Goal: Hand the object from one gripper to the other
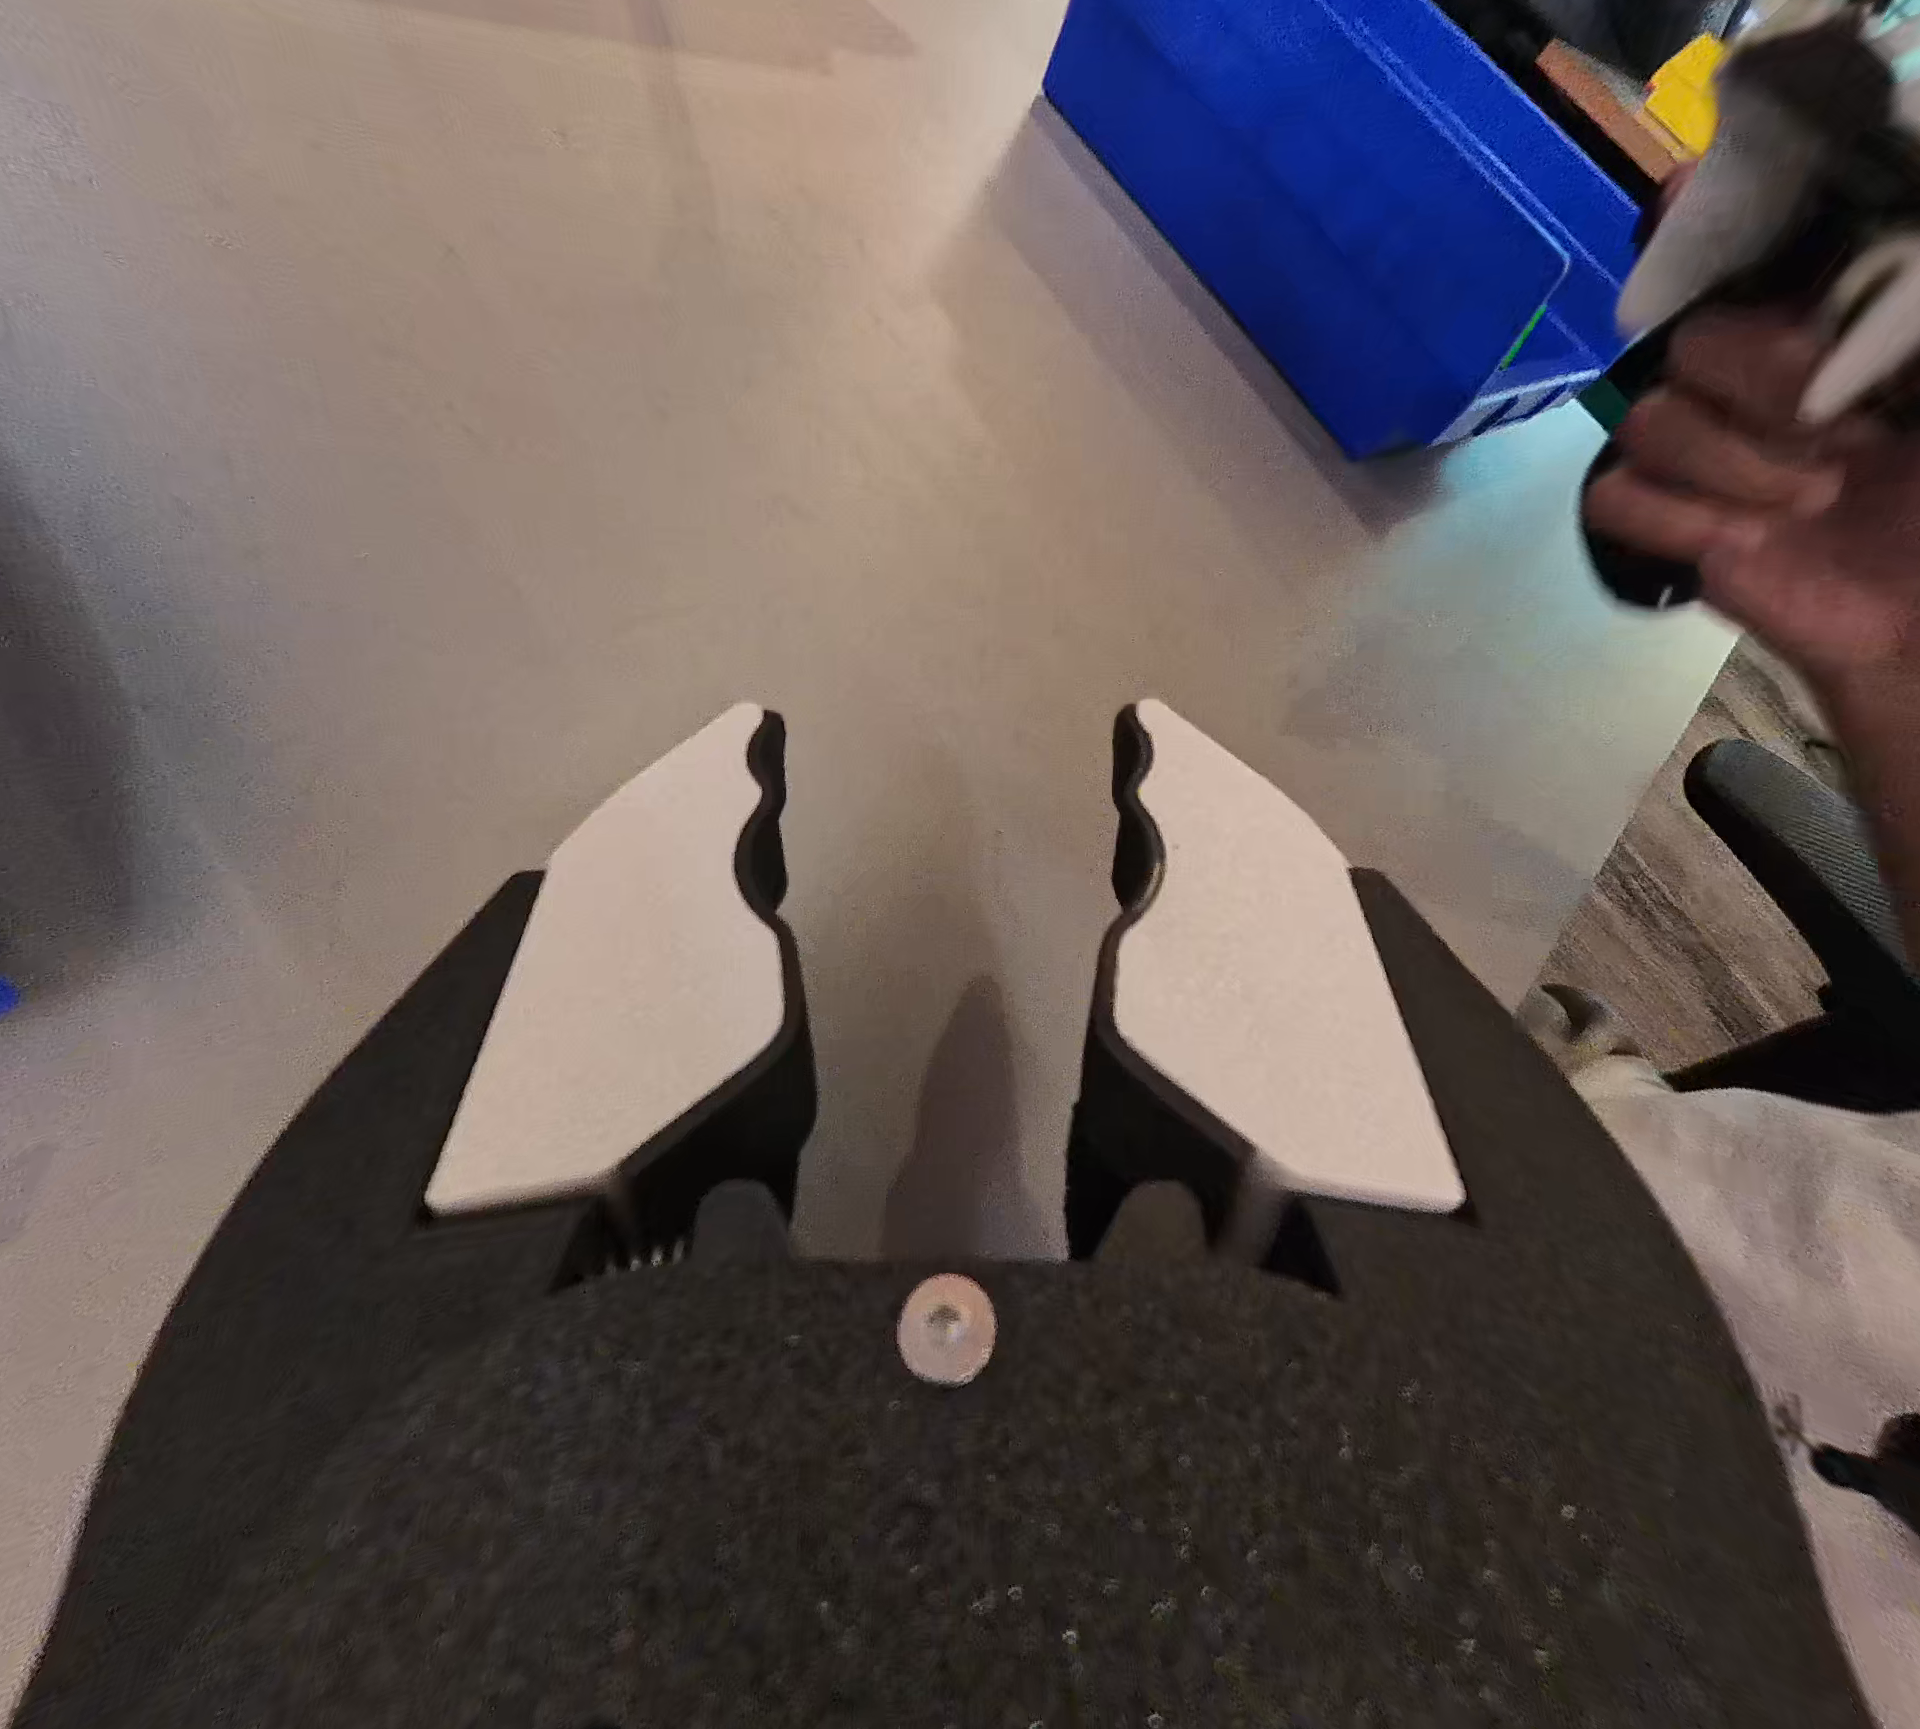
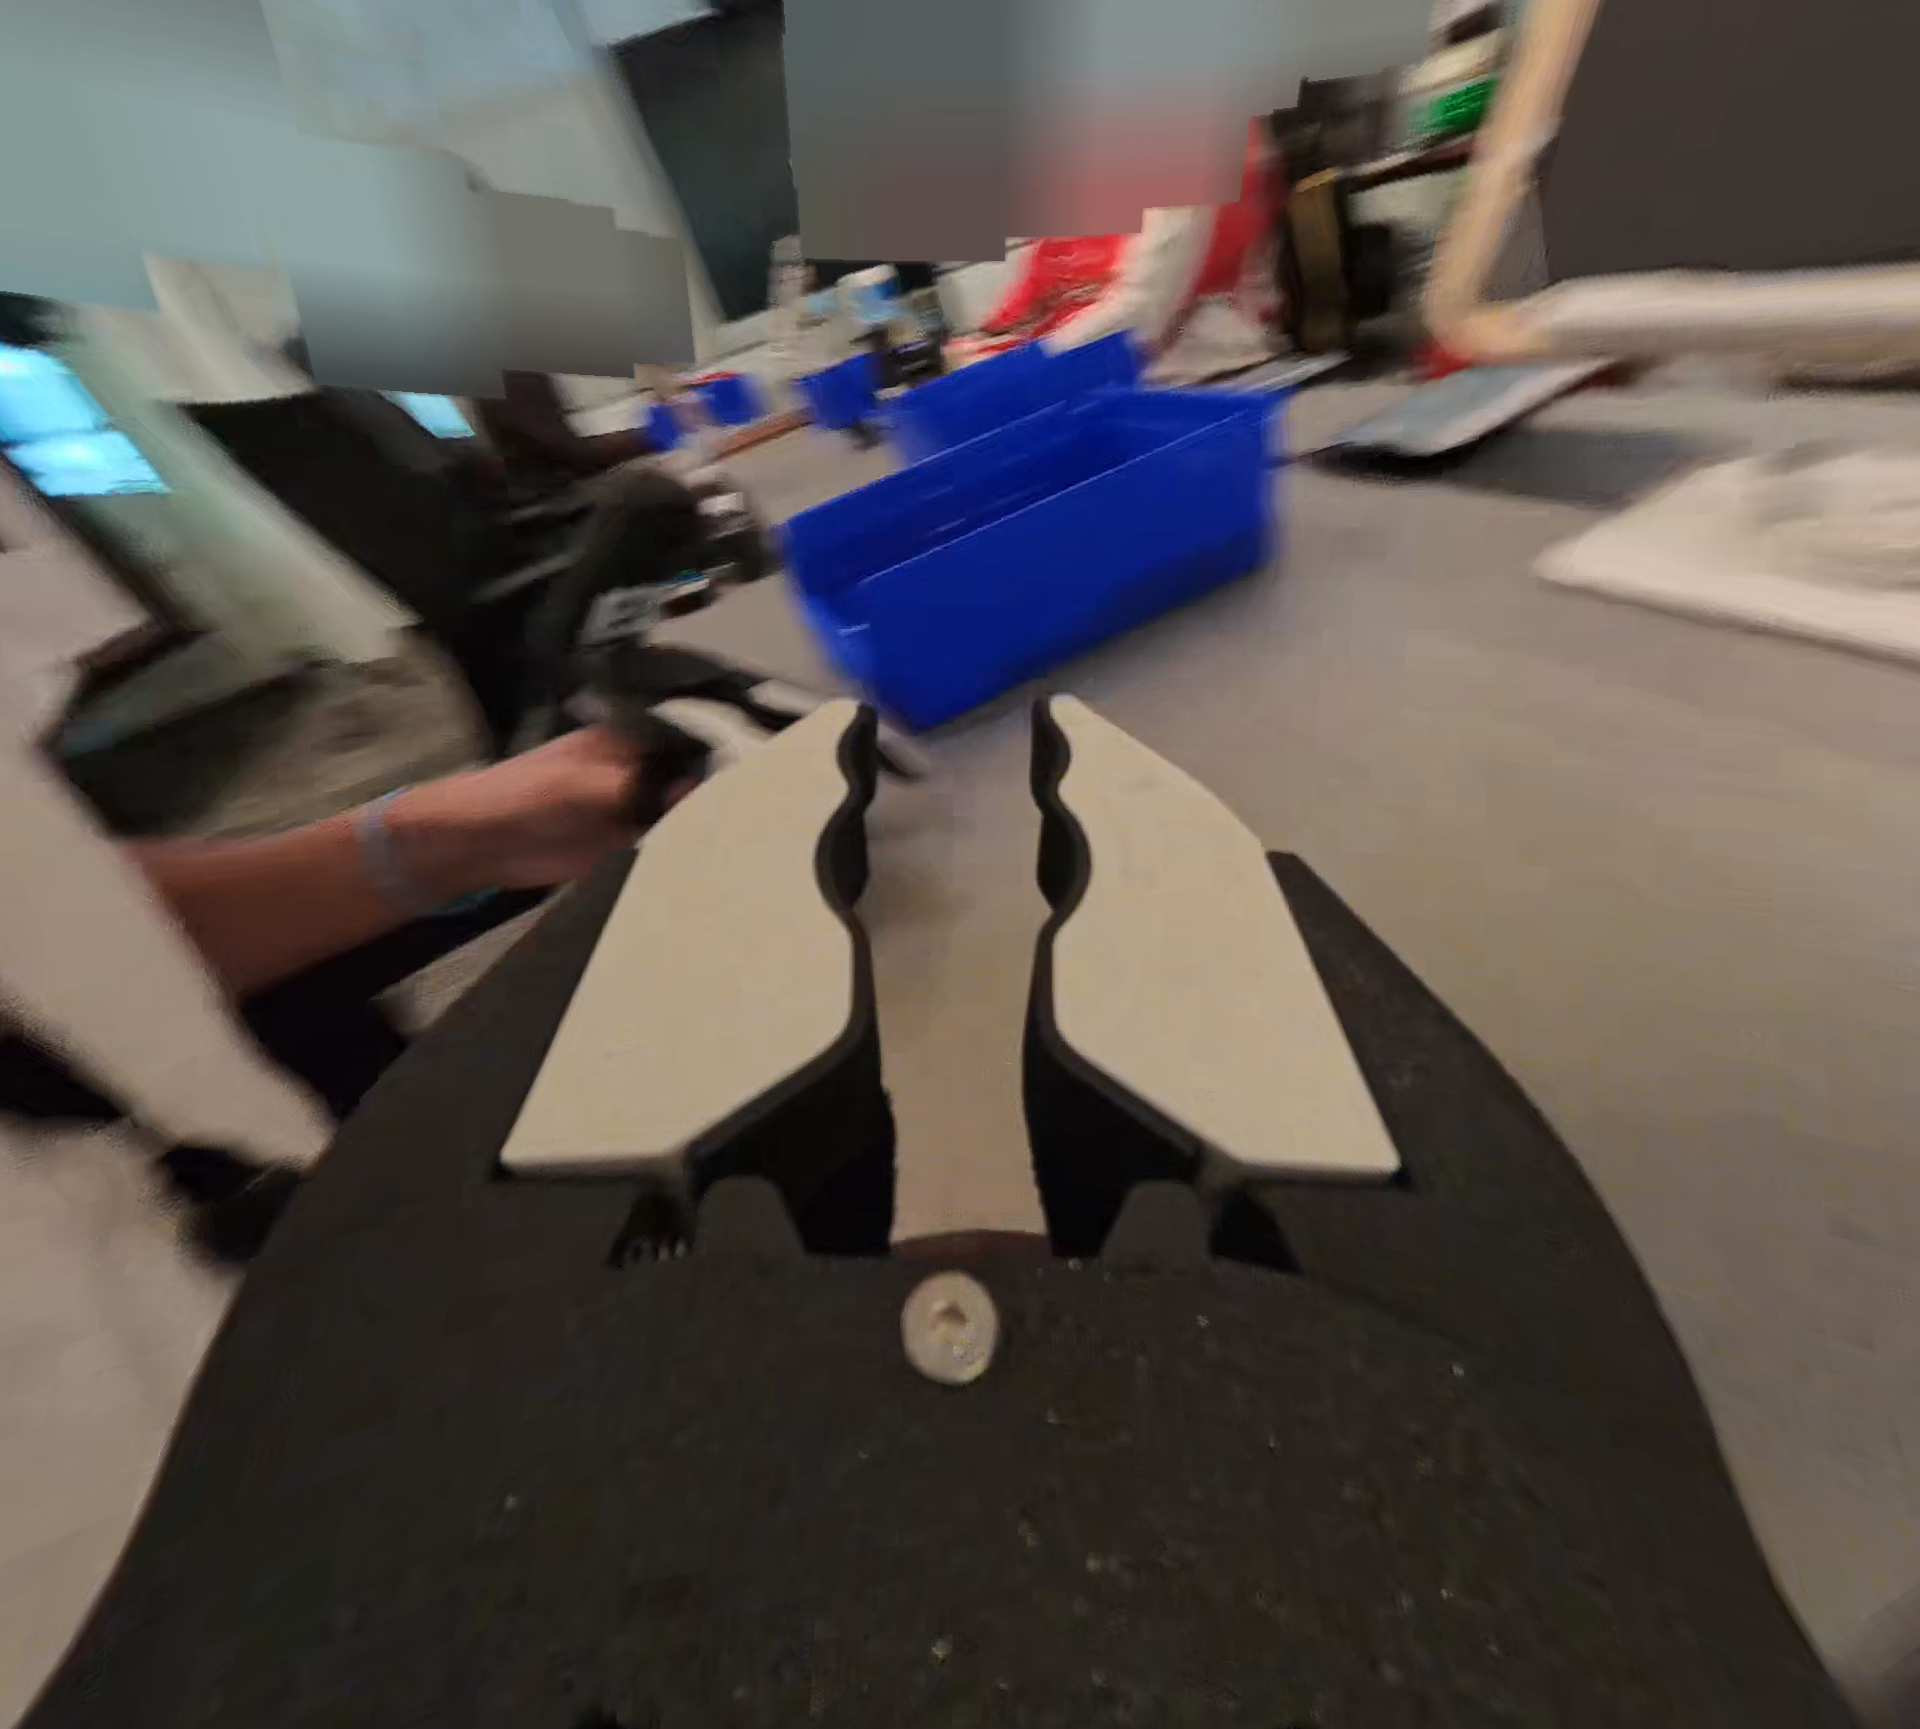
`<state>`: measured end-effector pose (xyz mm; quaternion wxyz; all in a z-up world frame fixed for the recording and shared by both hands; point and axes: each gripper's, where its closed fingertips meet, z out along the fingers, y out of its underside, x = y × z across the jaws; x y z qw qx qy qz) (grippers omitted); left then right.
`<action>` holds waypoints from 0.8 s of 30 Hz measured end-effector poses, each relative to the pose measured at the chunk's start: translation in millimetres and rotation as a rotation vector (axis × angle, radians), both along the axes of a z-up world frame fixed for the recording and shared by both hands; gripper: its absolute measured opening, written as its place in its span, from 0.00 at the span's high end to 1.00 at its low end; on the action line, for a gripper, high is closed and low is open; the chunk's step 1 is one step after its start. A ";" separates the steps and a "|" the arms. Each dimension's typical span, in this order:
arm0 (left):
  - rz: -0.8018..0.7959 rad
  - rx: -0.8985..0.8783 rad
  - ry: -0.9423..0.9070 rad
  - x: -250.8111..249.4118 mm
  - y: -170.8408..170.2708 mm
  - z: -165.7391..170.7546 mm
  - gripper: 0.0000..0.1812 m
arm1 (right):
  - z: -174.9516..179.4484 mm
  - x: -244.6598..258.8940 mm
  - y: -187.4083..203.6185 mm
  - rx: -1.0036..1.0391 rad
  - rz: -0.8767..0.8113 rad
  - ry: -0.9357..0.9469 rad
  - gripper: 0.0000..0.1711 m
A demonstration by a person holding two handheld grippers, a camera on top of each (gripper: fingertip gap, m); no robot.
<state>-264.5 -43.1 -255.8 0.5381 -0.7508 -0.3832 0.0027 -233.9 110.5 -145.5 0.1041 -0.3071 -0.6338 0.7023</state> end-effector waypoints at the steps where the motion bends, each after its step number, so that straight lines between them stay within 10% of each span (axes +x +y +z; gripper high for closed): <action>1: -0.012 -0.007 -0.015 1.1 0.5 -1.7 0.67 | -14.2 8.4 -16.2 -0.031 0.075 -0.031 0.85; 13: -0.087 -0.036 0.125 5.4 -19.6 42.0 0.71 | -67.2 -3.3 -33.9 0.090 0.107 -0.145 0.81; 24: 0.240 -0.723 -0.168 -154.4 -192.2 20.8 0.64 | -83.4 18.7 -55.4 0.196 0.200 -0.168 0.81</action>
